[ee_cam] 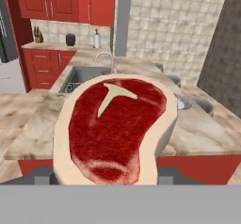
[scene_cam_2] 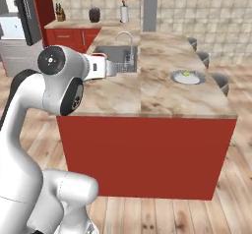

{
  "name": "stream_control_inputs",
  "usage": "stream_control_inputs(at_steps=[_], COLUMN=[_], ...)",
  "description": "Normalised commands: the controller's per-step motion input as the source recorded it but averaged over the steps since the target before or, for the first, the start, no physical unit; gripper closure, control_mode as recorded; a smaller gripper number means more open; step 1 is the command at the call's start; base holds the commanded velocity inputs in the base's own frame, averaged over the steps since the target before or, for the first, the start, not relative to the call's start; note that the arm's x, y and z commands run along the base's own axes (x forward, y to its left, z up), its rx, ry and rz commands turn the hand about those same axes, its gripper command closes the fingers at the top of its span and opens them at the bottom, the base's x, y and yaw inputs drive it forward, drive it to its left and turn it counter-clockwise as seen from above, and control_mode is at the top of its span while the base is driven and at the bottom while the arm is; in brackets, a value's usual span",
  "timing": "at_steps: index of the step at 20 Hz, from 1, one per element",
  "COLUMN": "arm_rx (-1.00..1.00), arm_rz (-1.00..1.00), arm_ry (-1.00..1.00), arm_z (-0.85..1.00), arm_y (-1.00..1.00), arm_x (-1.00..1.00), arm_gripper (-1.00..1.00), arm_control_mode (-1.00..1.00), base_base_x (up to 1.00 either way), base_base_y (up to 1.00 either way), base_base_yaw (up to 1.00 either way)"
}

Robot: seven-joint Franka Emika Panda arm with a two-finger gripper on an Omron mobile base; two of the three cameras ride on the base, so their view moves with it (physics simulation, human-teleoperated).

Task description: Take the cheese, steak, and lemon wedge from the fridge and place them on the plate on the dining counter to create an appetizer plate.

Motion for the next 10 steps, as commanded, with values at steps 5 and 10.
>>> stream_control_inputs(at_steps=[5,10], arm_rx=[0.00,0.00], arm_rz=[0.00,0.00], arm_ry=[0.00,0.00], arm_z=[0.00,0.00], arm_y=[0.00,0.00], arm_x=[0.00,0.00], arm_gripper=[1.00,1.00], arm_control_mode=[1.00,1.00], base_base_x=[0.00,0.05], base_base_y=[-1.00,-1.00], base_base_yaw=[-0.10,-0.07])
